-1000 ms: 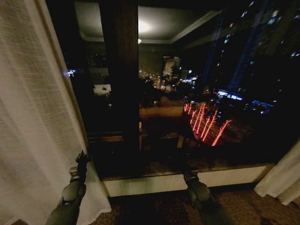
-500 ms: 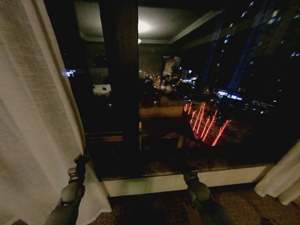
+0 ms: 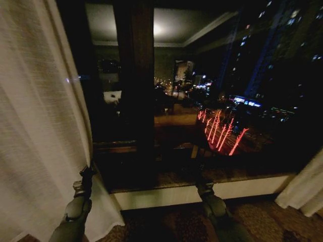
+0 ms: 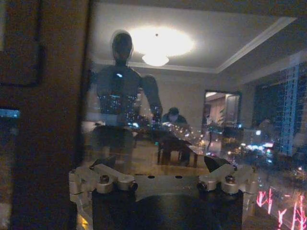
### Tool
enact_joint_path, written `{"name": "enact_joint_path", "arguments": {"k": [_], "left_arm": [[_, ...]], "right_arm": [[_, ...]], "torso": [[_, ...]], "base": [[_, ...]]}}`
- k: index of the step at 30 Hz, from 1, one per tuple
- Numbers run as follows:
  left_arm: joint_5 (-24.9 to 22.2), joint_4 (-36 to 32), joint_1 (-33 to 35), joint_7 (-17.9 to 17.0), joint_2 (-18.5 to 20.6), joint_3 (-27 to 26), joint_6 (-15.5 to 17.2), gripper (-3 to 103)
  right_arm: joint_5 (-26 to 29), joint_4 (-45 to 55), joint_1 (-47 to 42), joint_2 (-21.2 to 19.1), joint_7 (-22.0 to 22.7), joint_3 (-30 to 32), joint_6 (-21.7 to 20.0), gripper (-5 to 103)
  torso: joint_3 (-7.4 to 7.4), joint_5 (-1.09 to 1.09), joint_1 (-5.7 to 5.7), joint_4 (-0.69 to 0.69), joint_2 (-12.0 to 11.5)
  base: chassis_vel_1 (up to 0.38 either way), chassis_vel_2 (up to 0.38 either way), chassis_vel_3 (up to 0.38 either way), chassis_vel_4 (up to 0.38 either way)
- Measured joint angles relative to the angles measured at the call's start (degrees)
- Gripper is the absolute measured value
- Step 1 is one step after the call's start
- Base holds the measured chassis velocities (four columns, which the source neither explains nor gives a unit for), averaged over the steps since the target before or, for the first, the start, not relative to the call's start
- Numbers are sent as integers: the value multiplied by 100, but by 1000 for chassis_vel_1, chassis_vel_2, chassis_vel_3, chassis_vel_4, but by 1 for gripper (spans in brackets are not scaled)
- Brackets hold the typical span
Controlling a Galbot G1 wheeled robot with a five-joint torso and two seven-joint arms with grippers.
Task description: Open the curtains by pulling them apart, changing their state from closed to fully open.
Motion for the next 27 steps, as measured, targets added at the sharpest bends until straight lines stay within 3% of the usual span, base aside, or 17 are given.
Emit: {"name": "enact_joint_path", "arguments": {"k": [27], "left_arm": [[5, -78, 177, -5, -23, -95, -105, 0]], "right_arm": [[0, 0, 0, 0, 0, 0, 0, 100]], "torso": [[0, 1, 1, 0, 0]], "base": [[369, 304, -375, -297]]}}
